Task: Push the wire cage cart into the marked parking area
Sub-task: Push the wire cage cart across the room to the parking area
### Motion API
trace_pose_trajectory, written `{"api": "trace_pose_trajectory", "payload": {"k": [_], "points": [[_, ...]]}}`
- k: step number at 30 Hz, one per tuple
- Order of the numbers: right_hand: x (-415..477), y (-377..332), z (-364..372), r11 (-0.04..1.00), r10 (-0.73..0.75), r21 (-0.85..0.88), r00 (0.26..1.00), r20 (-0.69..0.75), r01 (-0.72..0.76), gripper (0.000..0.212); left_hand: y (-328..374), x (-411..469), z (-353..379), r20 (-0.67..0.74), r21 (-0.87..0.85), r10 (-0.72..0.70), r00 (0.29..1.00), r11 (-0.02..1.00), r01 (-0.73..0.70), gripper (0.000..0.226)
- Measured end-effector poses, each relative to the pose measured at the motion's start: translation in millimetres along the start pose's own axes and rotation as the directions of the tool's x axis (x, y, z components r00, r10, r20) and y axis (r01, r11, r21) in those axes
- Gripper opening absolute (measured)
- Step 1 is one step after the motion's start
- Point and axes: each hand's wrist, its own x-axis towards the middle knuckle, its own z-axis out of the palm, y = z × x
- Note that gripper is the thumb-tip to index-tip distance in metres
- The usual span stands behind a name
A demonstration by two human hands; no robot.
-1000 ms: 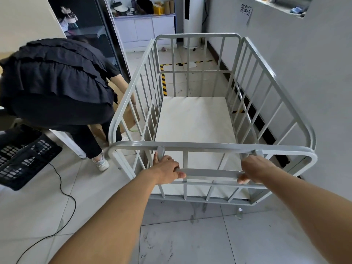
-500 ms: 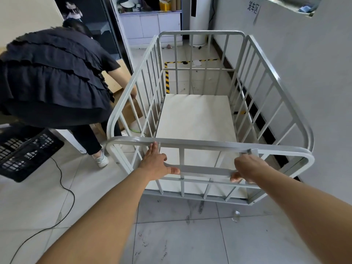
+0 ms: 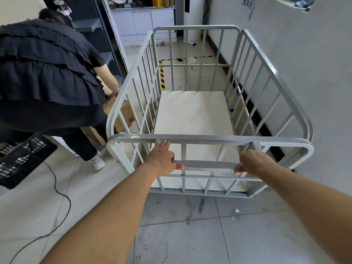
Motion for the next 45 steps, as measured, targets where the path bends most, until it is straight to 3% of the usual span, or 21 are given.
{"api": "trace_pose_trajectory", "payload": {"k": [6, 12, 31, 45], "points": [[17, 5, -5, 0.996, 0.07, 0.056, 0.998, -0.009, -0.069, 0.039, -4, 23, 12, 0.004, 0.062, 0.119, 0.993, 0.991, -0.119, 0.05], [35, 0, -16, 0.993, 0.098, 0.061, 0.995, -0.002, -0.098, 0.04, -19, 45, -1, 0.032, 0.08, 0.173, 0.984, 0.981, -0.175, 0.057], [143, 4, -67, 0.997, 0.023, 0.075, 0.999, -0.036, -0.02, 0.04, -47, 148, -67, 0.07, 0.138, 0.12, 0.99, 0.982, -0.129, 0.064], [250, 24, -132, 0.985, 0.133, 0.106, 0.991, 0.016, -0.134, 0.04, -60, 262, -126, 0.069, 0.104, 0.187, 0.98, 0.975, -0.194, 0.064]]}}
